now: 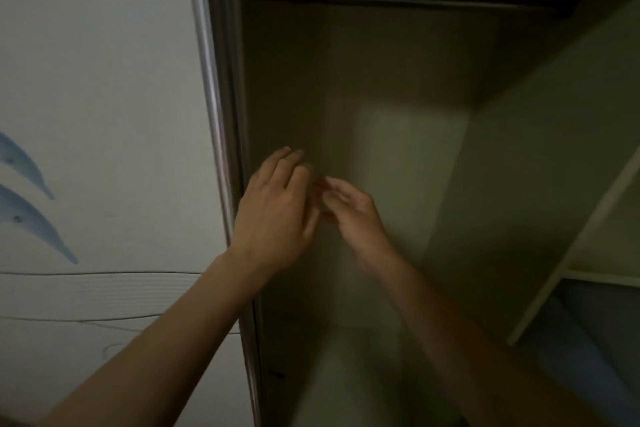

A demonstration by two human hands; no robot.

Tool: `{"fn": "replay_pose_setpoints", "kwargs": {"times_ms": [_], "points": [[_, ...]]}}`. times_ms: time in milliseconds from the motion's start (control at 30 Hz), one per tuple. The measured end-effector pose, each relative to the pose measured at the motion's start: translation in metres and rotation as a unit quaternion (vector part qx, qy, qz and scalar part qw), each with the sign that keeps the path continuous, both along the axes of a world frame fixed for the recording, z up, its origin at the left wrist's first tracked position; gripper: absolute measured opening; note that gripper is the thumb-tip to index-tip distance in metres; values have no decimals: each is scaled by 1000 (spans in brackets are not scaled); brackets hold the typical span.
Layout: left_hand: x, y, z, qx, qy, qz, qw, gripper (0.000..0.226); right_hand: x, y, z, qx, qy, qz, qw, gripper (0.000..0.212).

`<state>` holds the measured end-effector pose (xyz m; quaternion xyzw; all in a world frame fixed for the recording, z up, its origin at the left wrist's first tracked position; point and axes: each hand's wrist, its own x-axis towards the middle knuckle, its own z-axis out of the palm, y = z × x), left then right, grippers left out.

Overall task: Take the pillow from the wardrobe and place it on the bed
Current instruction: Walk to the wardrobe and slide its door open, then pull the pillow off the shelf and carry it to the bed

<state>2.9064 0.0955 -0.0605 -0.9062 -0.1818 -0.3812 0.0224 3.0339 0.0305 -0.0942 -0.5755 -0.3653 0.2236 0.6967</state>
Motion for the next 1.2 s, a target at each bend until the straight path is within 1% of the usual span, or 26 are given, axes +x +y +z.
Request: {"fn": "replay_pose_setpoints", "kwargs": {"times_ms": [67,200,333,533,600,667,767,900,1033,1200], "points": [[11,-5,-13,-53,-2,-14,999,46,8,-19,-1,-10,-13,-29,999,24],[44,-27,-37,-150,-14,-77,986,50,27,-70,-7,-30,-28,-113,993,26],[74,-60,-51,-180,-19,-131,975,47,43,-124,-13,-42,-37,-191,980,18],[114,-122,-59,-210,-31,-197,957,42,71,-210,-23,-30,-27,-284,958,27],[128,-146,-62,-214,-29,-213,953,42,80,-240,-26,-18,-13,-315,949,26],[141,-174,-64,-218,-29,-228,948,41,89,-273,-30,-7,-1,-333,943,25],[156,-221,-72,-226,-20,-247,942,40,98,-324,-38,0,-8,-351,936,27],[171,-284,-85,-238,6,-263,935,36,112,-386,-50,-13,20,-383,924,25],[184,-327,-96,-254,8,-253,933,35,125,-435,-63,-8,45,-387,921,29],[201,-359,-118,-299,25,-222,928,34,133,-483,-82,-8,67,-390,918,25]]}}
